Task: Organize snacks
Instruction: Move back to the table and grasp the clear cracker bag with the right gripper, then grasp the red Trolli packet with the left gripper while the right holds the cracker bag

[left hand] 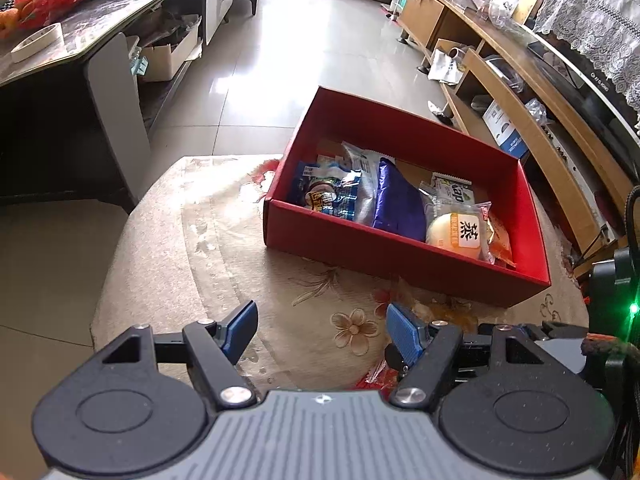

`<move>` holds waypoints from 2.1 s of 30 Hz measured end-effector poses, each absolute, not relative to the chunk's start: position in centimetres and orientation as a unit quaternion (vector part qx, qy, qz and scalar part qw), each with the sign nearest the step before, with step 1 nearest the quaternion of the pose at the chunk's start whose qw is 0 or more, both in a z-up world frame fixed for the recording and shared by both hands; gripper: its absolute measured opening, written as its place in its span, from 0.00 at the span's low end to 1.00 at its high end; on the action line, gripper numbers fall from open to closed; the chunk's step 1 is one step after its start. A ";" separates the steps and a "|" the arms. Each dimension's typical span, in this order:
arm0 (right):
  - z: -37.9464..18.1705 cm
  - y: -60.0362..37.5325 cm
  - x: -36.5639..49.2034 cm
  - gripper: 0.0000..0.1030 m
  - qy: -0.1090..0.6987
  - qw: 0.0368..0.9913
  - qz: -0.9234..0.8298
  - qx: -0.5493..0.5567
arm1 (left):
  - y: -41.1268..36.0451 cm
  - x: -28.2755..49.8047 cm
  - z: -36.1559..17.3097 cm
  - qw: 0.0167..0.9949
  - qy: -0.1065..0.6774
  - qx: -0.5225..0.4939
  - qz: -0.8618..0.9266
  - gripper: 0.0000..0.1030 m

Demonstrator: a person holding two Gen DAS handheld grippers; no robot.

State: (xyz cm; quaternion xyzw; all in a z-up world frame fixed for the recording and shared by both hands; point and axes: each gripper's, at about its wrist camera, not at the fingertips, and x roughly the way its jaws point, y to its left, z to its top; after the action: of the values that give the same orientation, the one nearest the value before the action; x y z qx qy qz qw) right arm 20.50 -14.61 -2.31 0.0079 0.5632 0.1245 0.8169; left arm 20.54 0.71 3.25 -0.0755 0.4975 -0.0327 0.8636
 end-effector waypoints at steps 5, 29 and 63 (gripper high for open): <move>-2.6 -14.6 20.1 0.99 0.554 0.823 0.128 -0.012 | 0.6 20.5 3.0 0.861 0.502 -0.073 -0.034 0.65; -0.4 -25.5 5.4 0.79 0.585 0.806 0.092 0.009 | -8.4 13.4 0.5 0.827 0.542 0.027 -0.147 0.66; -2.2 -26.2 6.6 0.79 0.551 0.831 0.067 -0.050 | -7.5 10.4 -2.7 0.784 0.606 -0.079 -0.113 0.68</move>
State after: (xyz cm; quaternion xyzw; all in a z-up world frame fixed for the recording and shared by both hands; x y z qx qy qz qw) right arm 6.61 -26.16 -2.24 -0.0496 0.5507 0.0667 0.8306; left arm 10.39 -7.50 -2.69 -0.0786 0.6059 -0.1129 0.7835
